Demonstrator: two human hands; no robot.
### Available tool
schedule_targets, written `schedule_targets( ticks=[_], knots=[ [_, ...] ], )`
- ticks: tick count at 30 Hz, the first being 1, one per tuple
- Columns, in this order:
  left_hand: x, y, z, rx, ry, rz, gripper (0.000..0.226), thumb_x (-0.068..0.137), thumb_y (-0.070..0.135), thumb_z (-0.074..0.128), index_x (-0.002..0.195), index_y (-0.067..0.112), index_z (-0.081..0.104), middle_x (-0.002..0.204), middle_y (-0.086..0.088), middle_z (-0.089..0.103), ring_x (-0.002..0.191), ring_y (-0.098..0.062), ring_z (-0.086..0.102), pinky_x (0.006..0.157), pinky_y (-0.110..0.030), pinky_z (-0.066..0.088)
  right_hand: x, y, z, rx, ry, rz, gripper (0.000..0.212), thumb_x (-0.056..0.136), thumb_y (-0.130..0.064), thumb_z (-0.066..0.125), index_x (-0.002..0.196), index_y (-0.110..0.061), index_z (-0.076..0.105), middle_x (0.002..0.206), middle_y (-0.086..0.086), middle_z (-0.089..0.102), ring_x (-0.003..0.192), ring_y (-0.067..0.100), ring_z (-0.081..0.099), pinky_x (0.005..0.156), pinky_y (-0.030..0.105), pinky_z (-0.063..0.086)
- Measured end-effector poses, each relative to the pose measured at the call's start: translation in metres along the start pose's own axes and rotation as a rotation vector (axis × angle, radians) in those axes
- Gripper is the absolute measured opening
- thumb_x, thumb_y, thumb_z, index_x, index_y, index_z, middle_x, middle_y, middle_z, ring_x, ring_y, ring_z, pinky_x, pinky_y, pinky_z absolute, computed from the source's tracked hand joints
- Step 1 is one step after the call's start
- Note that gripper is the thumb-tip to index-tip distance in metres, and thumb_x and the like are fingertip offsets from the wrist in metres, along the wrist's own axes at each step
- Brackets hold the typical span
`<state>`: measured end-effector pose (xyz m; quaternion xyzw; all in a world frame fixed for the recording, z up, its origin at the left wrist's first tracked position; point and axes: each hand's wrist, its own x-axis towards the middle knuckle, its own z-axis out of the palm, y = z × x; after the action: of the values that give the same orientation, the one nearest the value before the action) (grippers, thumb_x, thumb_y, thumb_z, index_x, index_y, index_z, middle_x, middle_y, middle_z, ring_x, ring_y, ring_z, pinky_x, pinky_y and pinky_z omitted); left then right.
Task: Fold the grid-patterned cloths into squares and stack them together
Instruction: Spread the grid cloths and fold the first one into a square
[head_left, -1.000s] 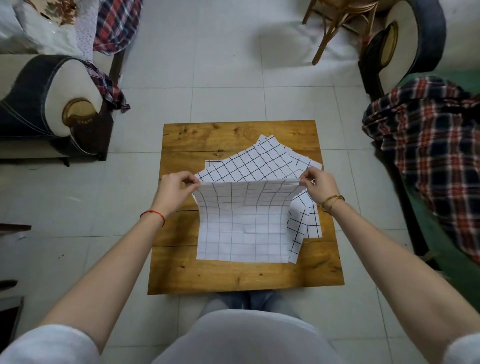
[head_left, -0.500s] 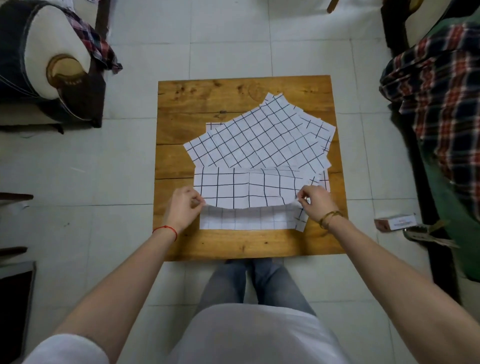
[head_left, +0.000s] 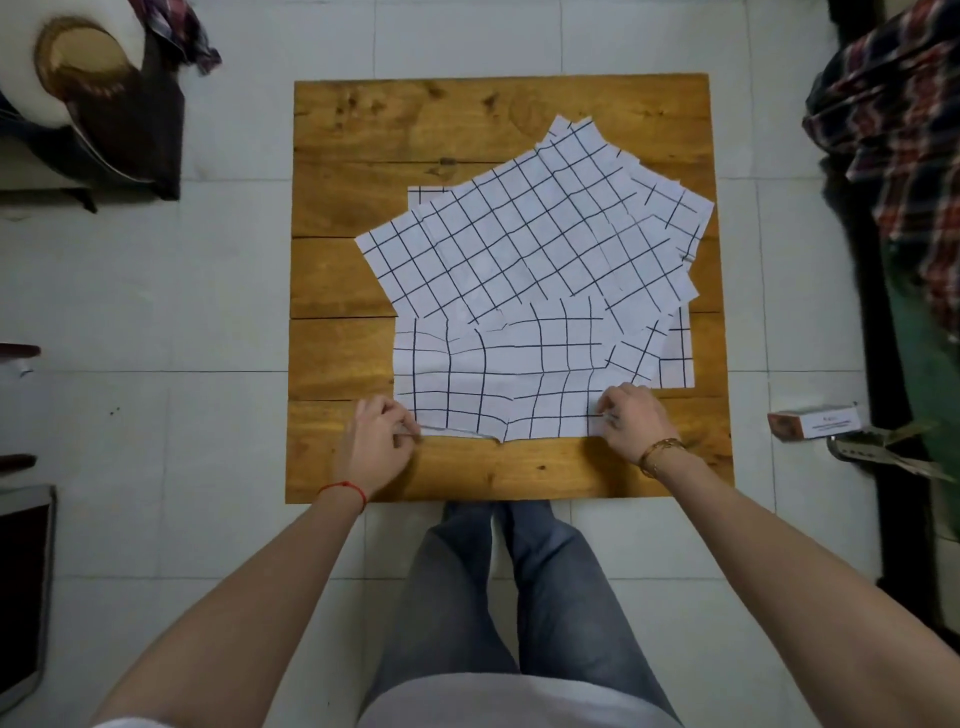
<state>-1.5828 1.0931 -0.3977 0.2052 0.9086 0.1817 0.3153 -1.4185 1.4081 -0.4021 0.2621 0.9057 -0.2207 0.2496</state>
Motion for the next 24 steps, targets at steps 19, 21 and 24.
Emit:
schedule_targets(
  ticks=[19,21,24],
  knots=[
    [0.119,0.042,-0.030,-0.649,0.195,-0.560,0.026,0.084,0.034,0.062,0.069,0.016,0.051,0.066,-0.001,0.042,0.059,-0.014,0.036,0.061,-0.027,0.034,0.150,-0.013,-0.038,0.232,0.304,0.064,0.024,0.087,-0.016,0.056,0.110,-0.007,0.062,0.112,0.019,0.050,0.105,0.034,0.047,0.082,0.033,0.042],
    [0.127,0.041,-0.026,-0.692,0.216,-0.549,0.019,0.087,0.027,0.064,0.072,0.016,0.057,0.068,0.001,0.046,0.061,-0.010,0.039,0.059,-0.021,0.037,0.155,-0.016,-0.036,0.153,0.272,0.061,0.023,0.086,-0.014,0.057,0.108,-0.006,0.062,0.114,0.019,0.048,0.109,0.034,0.042,0.086,0.036,0.041],
    [0.137,0.035,-0.021,-0.784,0.295,-0.508,0.015,0.088,0.022,0.064,0.076,0.013,0.063,0.072,-0.001,0.050,0.063,-0.011,0.042,0.058,-0.017,0.040,0.161,-0.014,-0.035,0.082,0.338,0.051,0.017,0.087,-0.011,0.056,0.098,-0.002,0.064,0.108,0.019,0.049,0.107,0.035,0.044,0.087,0.040,0.045]
  ],
)
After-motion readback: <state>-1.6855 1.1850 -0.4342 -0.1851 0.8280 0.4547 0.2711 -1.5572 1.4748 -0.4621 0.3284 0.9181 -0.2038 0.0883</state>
